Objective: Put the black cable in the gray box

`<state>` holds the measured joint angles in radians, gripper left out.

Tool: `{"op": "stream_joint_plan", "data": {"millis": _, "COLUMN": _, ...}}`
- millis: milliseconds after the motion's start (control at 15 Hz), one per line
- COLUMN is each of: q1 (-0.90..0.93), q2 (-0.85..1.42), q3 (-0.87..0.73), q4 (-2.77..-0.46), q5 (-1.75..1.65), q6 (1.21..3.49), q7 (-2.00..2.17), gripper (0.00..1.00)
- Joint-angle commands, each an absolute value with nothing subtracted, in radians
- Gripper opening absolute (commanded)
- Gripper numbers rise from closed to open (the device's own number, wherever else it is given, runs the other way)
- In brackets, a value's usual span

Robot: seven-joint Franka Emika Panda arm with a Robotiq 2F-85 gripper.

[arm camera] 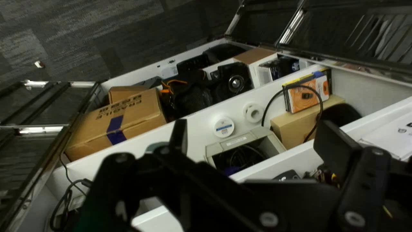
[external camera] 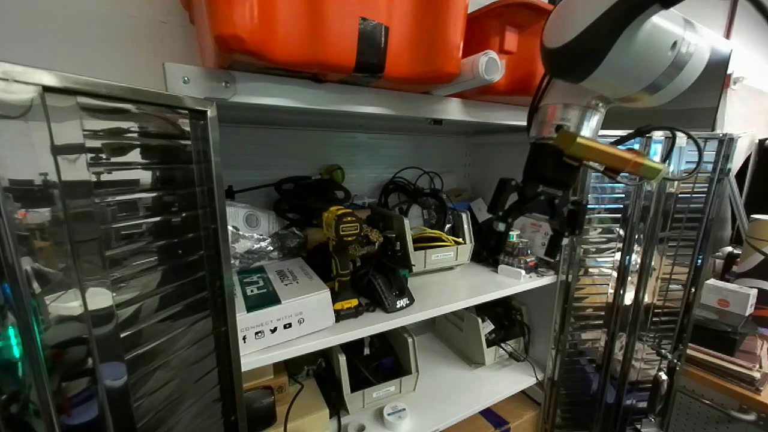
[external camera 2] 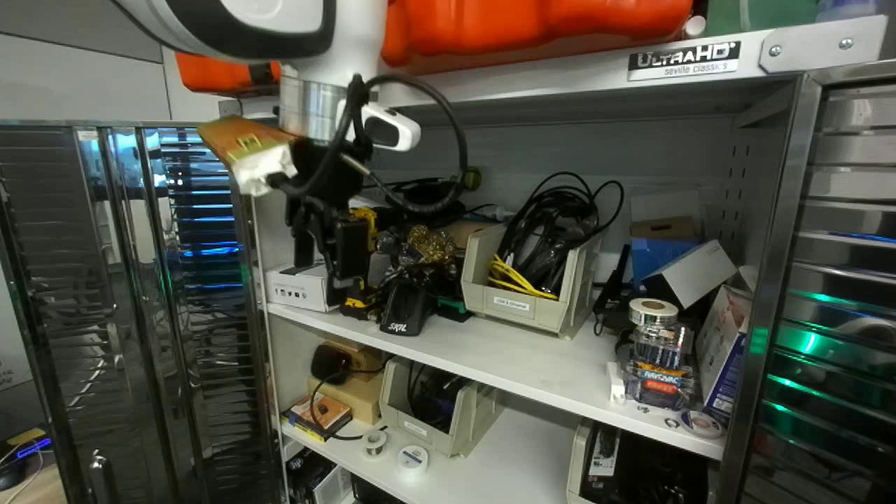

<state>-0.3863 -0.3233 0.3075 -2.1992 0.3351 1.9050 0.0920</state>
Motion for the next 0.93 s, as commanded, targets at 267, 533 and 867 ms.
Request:
{"op": "stream_joint_plan", "data": {"millis": 267, "q1": -0.12, "q2": -0.427, "q3": 0.085, "q4": -2.06, "q5": 0.21, "q6": 1.493, "q7": 0.144, "gripper": 1.0}}
{"op": "stream_joint_plan", "data": {"millis": 533, "q1": -0.063, "q2": -0.46, "q3": 0.075, "q4": -2.052, "q5": 0.153, "q6": 1.439, "q7": 0.09, "gripper": 1.0}}
{"op": "stream_joint_plan", "data": {"millis": 867, "q1": 0.007, "q2": -0.483, "q3": 0.055, "q4": -2.06, "q5": 0.14, "q6": 1.388, "q7": -0.06, "gripper": 1.0}}
